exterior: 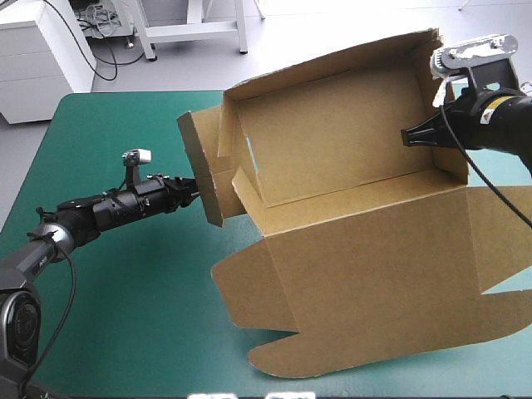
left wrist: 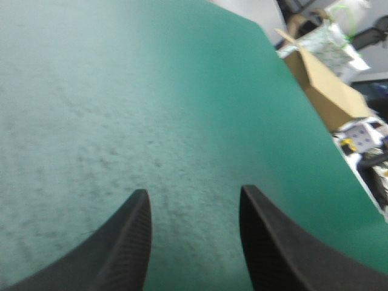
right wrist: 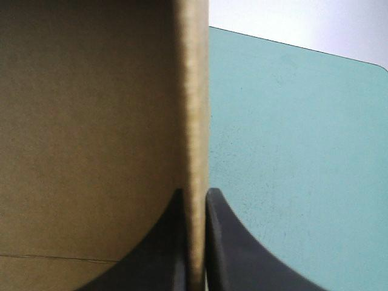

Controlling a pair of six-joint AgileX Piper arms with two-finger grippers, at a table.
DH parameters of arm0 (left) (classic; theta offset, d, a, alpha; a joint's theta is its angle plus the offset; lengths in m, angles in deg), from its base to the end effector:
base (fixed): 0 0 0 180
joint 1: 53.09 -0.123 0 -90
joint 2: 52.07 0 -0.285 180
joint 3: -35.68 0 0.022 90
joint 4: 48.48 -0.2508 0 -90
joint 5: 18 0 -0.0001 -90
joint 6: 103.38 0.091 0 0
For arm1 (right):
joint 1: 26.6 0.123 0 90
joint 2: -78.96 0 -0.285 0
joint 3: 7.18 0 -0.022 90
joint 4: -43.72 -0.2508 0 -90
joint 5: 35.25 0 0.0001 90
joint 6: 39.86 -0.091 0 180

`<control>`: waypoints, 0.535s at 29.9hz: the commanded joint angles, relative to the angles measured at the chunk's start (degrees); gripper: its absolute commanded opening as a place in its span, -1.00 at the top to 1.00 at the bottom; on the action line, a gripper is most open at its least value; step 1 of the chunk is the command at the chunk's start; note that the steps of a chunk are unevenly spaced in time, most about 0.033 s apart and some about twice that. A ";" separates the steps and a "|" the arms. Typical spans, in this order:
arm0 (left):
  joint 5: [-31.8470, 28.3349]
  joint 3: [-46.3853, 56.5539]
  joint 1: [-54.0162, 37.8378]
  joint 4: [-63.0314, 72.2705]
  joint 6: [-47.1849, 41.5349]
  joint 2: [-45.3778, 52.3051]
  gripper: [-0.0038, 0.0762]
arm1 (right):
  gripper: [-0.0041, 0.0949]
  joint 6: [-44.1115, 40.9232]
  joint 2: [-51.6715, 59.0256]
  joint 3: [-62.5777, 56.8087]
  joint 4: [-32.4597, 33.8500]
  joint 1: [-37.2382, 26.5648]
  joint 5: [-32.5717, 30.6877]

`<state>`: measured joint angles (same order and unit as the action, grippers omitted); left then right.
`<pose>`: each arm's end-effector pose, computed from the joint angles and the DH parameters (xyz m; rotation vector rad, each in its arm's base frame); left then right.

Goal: Fold the box

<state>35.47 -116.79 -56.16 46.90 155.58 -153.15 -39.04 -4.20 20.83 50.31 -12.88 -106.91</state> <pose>0.3145 -0.0561 0.2350 0.1491 2.0678 -1.1523 0.2275 0.0453 0.5132 -0.2590 2.1916 -0.0156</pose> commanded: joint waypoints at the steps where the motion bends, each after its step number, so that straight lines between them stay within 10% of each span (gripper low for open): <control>1: 11.98 -1.66 -0.01 8.42 1.83 1.47 0.09 | 0.95 -0.29 0.32 1.77 -0.02 -0.35 -0.06; 16: 13.30 -1.66 0.11 4.11 -2.39 5.25 0.09 | 0.95 -0.29 -5.61 1.77 0.09 -0.35 0.06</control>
<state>46.47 -116.82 -56.16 47.41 154.71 -152.02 -39.04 -9.93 20.83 50.31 -12.88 -106.91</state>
